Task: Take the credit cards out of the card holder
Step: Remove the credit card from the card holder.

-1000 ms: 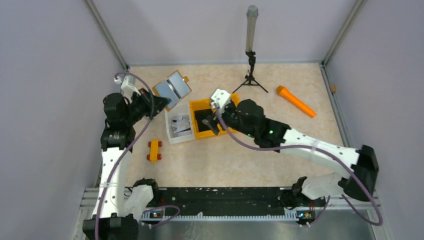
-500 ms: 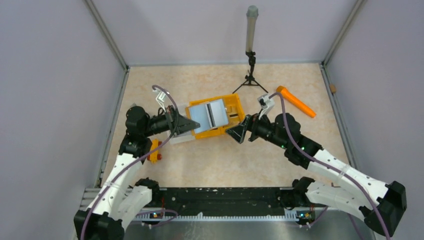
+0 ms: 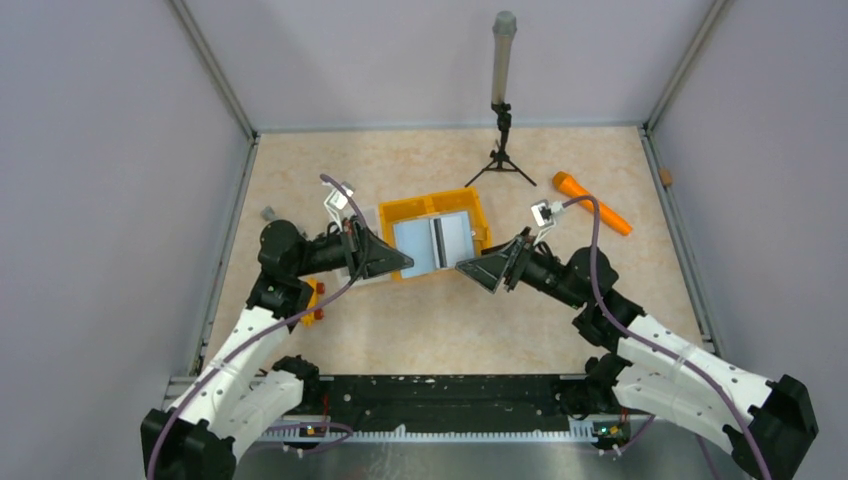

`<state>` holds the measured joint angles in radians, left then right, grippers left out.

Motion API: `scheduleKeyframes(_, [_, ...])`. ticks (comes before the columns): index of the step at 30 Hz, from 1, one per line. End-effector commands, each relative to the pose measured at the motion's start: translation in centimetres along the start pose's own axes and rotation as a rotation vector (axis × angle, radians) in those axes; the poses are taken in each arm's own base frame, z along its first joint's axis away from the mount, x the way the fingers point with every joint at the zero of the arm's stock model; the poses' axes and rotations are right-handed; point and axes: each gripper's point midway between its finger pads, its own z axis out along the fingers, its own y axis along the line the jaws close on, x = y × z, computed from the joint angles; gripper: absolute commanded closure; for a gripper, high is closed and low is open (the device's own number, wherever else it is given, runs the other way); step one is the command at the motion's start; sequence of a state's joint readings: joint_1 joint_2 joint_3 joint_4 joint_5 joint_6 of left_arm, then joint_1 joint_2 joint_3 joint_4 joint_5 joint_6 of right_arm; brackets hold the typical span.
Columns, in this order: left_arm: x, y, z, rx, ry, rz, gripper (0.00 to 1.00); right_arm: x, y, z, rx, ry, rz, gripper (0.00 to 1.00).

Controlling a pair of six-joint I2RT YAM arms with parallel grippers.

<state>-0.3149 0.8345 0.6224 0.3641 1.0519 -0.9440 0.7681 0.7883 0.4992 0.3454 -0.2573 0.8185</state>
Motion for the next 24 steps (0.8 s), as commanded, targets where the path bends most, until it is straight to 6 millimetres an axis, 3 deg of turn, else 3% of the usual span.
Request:
scheduleKeyframes(1, [-0.1,-0.7,0.4,0.046,0.006,0.048,1.00,-2.2,2.9,0.1,-0.120,-0.066,-0.017,0.24])
scheduleKeyframes(7, [0.4,-1.0,0.9,0.070,0.030,0.041,1.00,-2.9,3.5,0.3,-0.142,-0.091,-0.020,0.46])
scheduleKeyframes(15, [1.3,0.1,1.1,0.032,0.066,0.021,1.00,-3.1,2.5,-0.4,-0.100,-0.137,-0.017,0.91])
scheduleKeyframes(17, [0.9,2.1,1.1,-0.093,0.048,0.018,0.88,-3.1,2.2,-0.5,-0.081,-0.135,-0.023,1.00])
scheduleKeyframes(20, [0.3,6.9,-0.1,-0.390,0.016,-0.001,0.65,-3.1,0.9,-0.8,-0.005,-0.135,-0.041,1.00])
scheduleKeyframes(22, [0.1,8.4,-0.5,-0.483,0.020,-0.010,0.42,-2.9,-0.5,-0.8,0.064,-0.126,-0.077,1.00])
scheduleKeyframes(24, [-0.1,9.2,-0.8,-0.539,0.020,-0.020,0.31,-2.8,-1.9,-0.7,0.131,-0.113,-0.116,1.00])
